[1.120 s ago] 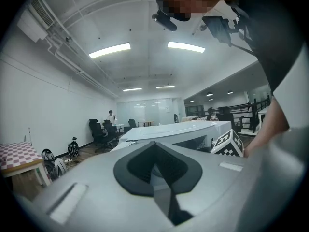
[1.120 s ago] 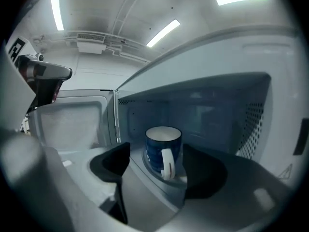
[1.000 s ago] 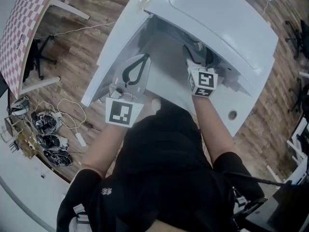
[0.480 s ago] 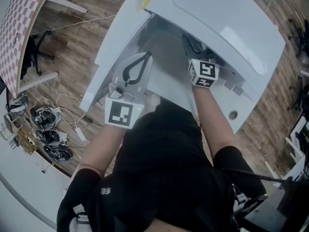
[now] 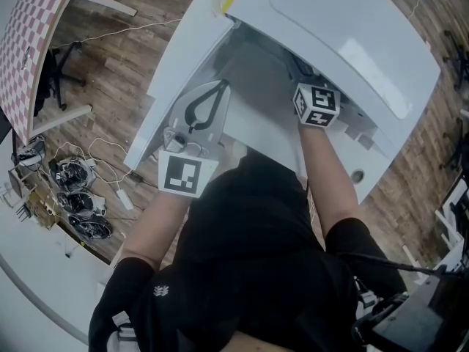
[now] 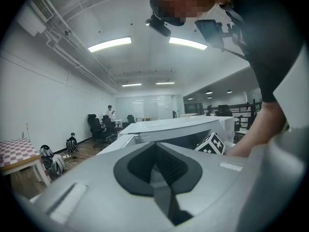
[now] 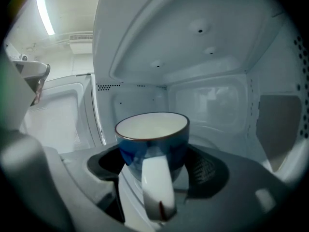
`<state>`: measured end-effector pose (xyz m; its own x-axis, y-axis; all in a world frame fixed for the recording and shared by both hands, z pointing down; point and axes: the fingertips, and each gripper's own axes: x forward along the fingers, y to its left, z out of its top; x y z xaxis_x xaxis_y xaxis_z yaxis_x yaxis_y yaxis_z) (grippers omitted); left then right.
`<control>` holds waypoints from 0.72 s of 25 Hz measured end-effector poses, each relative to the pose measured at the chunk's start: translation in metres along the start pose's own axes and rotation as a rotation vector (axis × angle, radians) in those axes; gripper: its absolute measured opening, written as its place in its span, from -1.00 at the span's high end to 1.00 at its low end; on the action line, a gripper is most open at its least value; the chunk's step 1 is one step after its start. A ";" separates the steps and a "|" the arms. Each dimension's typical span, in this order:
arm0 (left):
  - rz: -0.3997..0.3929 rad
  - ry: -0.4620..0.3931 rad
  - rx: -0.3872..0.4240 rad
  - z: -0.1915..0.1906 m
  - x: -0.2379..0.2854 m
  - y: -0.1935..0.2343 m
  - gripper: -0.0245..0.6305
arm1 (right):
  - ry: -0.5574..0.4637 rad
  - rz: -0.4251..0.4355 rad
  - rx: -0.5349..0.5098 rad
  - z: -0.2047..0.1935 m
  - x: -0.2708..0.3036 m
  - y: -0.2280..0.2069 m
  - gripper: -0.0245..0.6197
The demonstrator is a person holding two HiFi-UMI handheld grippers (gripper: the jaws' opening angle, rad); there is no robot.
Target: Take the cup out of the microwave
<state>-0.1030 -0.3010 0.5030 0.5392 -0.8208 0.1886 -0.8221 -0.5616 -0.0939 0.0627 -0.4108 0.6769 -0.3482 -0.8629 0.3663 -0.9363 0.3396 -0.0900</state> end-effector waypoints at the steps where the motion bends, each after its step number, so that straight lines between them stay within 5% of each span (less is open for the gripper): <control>1: 0.001 -0.002 0.001 0.001 -0.001 0.000 0.90 | 0.001 0.004 -0.003 0.000 -0.001 0.000 -0.28; 18: 0.016 -0.031 0.029 0.017 -0.042 -0.007 0.91 | -0.012 0.030 0.001 0.003 -0.051 0.016 -0.27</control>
<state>-0.1166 -0.2646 0.4793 0.5313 -0.8325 0.1568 -0.8255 -0.5504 -0.1252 0.0650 -0.3626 0.6542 -0.3771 -0.8566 0.3521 -0.9253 0.3653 -0.1022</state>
